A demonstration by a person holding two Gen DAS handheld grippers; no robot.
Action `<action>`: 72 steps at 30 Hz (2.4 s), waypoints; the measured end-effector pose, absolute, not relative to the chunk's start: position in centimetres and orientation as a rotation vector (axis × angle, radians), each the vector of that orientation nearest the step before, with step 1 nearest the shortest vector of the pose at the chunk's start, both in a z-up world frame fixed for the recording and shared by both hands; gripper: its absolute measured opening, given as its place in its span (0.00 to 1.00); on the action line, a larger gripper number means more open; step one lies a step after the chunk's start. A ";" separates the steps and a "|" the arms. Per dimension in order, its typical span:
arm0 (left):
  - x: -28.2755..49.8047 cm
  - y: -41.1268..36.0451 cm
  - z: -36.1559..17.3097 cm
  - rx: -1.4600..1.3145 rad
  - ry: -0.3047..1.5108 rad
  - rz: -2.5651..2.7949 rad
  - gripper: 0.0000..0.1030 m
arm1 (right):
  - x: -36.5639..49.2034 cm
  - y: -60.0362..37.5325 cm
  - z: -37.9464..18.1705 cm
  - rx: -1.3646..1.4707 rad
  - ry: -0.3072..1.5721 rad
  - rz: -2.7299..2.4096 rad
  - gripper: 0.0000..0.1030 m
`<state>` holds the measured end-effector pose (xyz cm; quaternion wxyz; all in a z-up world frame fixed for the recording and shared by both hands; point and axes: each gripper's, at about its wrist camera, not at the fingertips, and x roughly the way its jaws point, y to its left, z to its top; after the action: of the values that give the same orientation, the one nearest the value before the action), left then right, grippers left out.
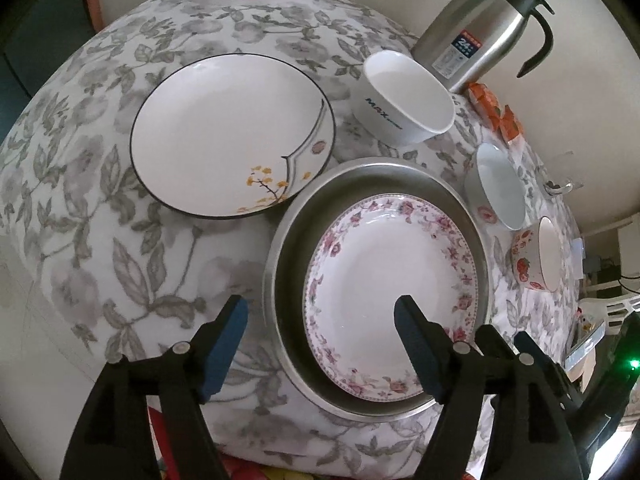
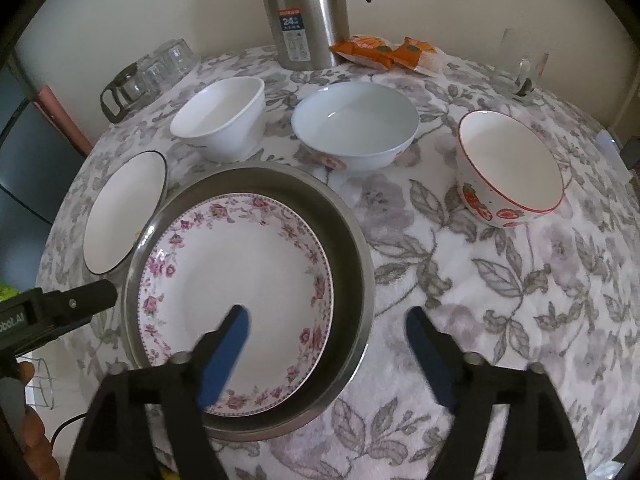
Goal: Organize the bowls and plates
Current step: 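Open the right gripper and withdraw from the plate, then reach the right gripper to the black-rimmed white plate rim and grasp it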
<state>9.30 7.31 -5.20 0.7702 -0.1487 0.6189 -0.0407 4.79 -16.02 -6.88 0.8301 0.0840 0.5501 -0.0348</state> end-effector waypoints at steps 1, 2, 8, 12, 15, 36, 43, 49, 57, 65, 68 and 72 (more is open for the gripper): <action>9.0 7.6 -5.3 -0.323 1.340 -0.089 0.75 | 4.8 -16.0 -6.9 0.179 1.167 -0.077 0.93; 9.0 7.7 -5.2 -0.323 1.337 -0.092 0.75 | 4.7 -16.0 -6.9 0.177 1.168 -0.081 0.95; 9.2 7.8 -4.4 -0.304 1.250 -0.105 0.94 | 4.5 -15.9 -6.6 0.152 1.142 -0.103 1.00; 9.4 8.8 -3.4 -0.301 1.166 -0.109 0.98 | 4.7 -16.3 -6.1 0.154 1.108 -0.127 1.00; 9.9 10.1 -3.1 -0.329 1.124 -0.113 0.99 | 4.9 -16.5 -6.0 0.173 1.100 -0.138 1.00; 12.6 23.9 -6.1 -0.537 1.077 0.067 0.99 | 10.5 -8.4 -3.3 0.107 1.026 0.132 0.99; 14.1 26.0 -8.5 -0.636 1.126 0.018 0.83 | 14.7 -3.3 -5.5 0.104 1.079 0.265 0.81; 15.6 25.8 -10.1 -0.661 1.163 -0.045 0.71 | 18.6 -1.5 -8.6 0.167 1.158 0.316 0.56; 17.5 25.6 -11.5 -0.643 1.188 -0.085 0.49 | 21.6 -1.0 -11.3 0.189 1.215 0.294 0.38; 18.6 25.4 -12.2 -0.612 1.204 -0.093 0.24 | 22.7 -0.2 -12.7 0.178 1.228 0.317 0.25; 18.8 25.6 -12.6 -0.606 1.206 -0.089 0.17 | 22.9 -0.2 -12.9 0.178 1.222 0.315 0.21; 19.0 25.7 -13.3 -0.611 1.221 -0.092 0.16 | 23.0 -0.7 -13.2 0.215 1.222 0.316 0.16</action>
<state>19.02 25.66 -13.33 0.7750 -0.2822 0.5638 -0.0424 22.96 -0.66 -13.18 0.8021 0.1005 0.5699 0.1475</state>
